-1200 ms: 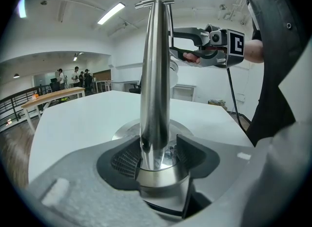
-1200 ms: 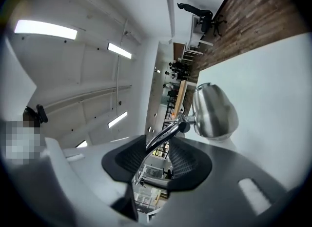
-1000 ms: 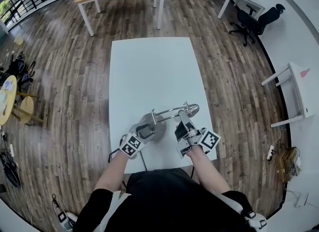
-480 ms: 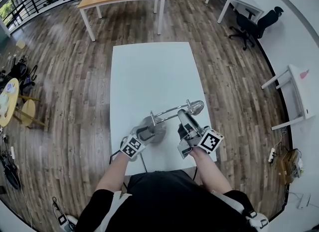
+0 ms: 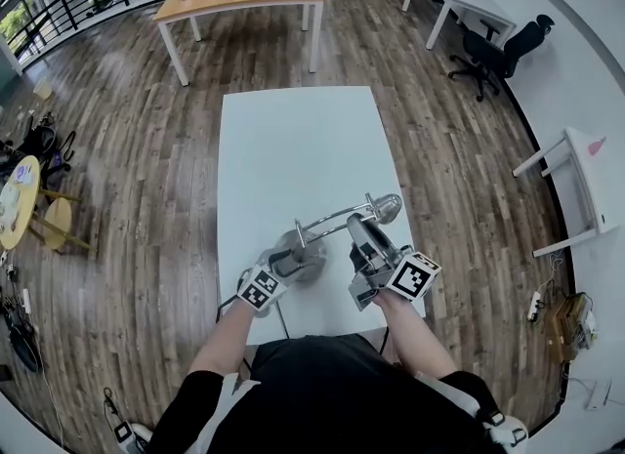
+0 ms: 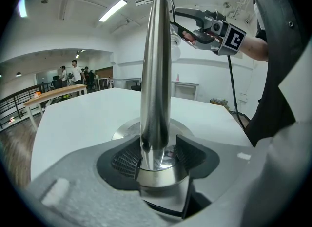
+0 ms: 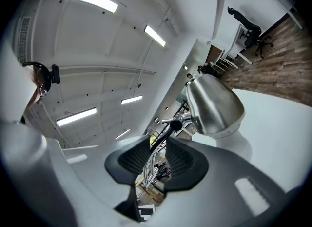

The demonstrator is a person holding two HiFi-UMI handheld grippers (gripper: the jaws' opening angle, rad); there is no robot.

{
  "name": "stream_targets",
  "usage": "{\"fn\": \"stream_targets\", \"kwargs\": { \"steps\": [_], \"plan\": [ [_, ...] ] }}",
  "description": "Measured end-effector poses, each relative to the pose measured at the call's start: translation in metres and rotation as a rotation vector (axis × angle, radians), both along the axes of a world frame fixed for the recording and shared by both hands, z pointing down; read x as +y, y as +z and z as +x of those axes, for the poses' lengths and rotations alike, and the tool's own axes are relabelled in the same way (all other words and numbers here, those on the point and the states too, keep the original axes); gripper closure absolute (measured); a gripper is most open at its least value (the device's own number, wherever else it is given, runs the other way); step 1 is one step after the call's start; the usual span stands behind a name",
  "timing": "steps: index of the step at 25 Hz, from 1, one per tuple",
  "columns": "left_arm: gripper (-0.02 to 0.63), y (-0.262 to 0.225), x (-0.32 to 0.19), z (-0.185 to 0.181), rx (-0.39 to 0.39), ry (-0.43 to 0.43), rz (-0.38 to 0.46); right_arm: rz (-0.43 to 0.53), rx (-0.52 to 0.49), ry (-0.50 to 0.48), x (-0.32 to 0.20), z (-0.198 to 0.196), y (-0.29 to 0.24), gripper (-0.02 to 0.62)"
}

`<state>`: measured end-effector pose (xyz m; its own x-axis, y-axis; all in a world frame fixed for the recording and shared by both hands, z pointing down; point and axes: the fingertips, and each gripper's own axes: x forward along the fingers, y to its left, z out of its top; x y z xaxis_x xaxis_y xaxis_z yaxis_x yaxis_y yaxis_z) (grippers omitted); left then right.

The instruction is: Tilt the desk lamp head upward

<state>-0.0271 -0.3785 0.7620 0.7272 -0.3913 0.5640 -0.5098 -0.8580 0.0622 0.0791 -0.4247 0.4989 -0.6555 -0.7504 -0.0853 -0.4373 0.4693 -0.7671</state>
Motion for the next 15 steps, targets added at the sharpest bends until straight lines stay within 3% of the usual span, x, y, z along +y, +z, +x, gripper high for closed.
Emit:
{"fn": "stream_targets", "kwargs": {
  "steps": [15],
  "plan": [
    [0.365,0.000,0.000,0.000,0.001,-0.002,-0.002,0.095,0.129,-0.020,0.003,-0.011,-0.021,0.509]
  ]
}}
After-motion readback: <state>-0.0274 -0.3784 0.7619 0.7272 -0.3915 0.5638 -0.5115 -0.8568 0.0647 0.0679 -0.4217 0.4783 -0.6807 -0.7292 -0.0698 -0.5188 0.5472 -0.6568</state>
